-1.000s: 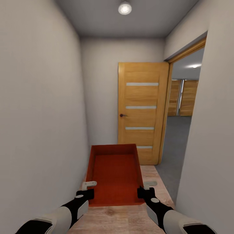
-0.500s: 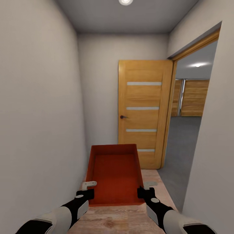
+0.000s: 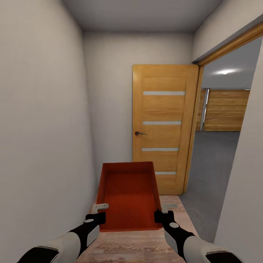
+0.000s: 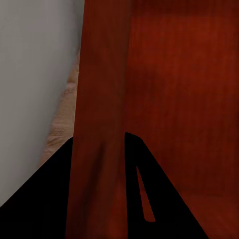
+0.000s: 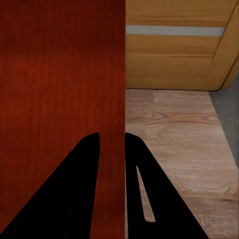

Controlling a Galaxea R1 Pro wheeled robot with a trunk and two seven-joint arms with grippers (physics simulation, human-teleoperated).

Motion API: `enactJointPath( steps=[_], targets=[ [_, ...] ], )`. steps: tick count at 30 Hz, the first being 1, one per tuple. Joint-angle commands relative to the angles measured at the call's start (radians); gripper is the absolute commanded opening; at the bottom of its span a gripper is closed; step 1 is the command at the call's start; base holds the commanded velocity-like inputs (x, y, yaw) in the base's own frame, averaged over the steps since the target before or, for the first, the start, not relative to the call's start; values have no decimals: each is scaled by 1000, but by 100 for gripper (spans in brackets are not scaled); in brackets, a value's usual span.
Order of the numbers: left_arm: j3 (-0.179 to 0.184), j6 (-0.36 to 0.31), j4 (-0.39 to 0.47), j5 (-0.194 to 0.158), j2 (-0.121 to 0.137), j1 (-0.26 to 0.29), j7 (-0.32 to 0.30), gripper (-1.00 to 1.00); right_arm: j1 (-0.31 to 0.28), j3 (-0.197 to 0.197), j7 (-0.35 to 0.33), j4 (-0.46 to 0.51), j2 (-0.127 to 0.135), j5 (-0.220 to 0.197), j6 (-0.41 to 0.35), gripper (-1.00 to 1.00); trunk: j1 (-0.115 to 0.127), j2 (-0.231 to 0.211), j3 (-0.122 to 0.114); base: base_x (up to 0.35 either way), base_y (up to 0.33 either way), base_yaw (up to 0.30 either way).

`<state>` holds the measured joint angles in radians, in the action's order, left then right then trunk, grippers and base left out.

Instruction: Move the two storage containers from the living room to the garage. In the garage, place one container on the floor and stack the other container on top of it (either order is fine).

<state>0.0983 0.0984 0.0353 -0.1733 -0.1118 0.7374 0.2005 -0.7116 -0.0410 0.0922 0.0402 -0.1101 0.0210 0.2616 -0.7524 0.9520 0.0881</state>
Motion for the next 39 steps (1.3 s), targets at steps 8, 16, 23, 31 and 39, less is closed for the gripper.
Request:
enactJointPath(
  steps=[8,16,23,31,39],
  targets=[
    [-42,4,-3,-18,12,0,8,-100,-2,59,6,3,-2,19,19,-100,-1,1,2,57,0,-231],
    [-42,0,-3,-18,12,0,8,-100,-2,59,6,3,-2,19,19,-100,-1,1,2,89,65,-280],
    [-43,-3,-3,-18,12,0,8,-100,-2,59,6,3,-2,19,19,-100,-1,1,2,234,203,-281],
    [-42,-2,-3,-18,12,0,8,-100,-2,59,6,3,-2,19,19,-100,-1,1,2,246,216,-281],
    [-42,1,-3,-18,12,0,8,-100,-2,59,5,3,-2,19,19,-100,-1,1,2,246,216,-281]
  ],
)
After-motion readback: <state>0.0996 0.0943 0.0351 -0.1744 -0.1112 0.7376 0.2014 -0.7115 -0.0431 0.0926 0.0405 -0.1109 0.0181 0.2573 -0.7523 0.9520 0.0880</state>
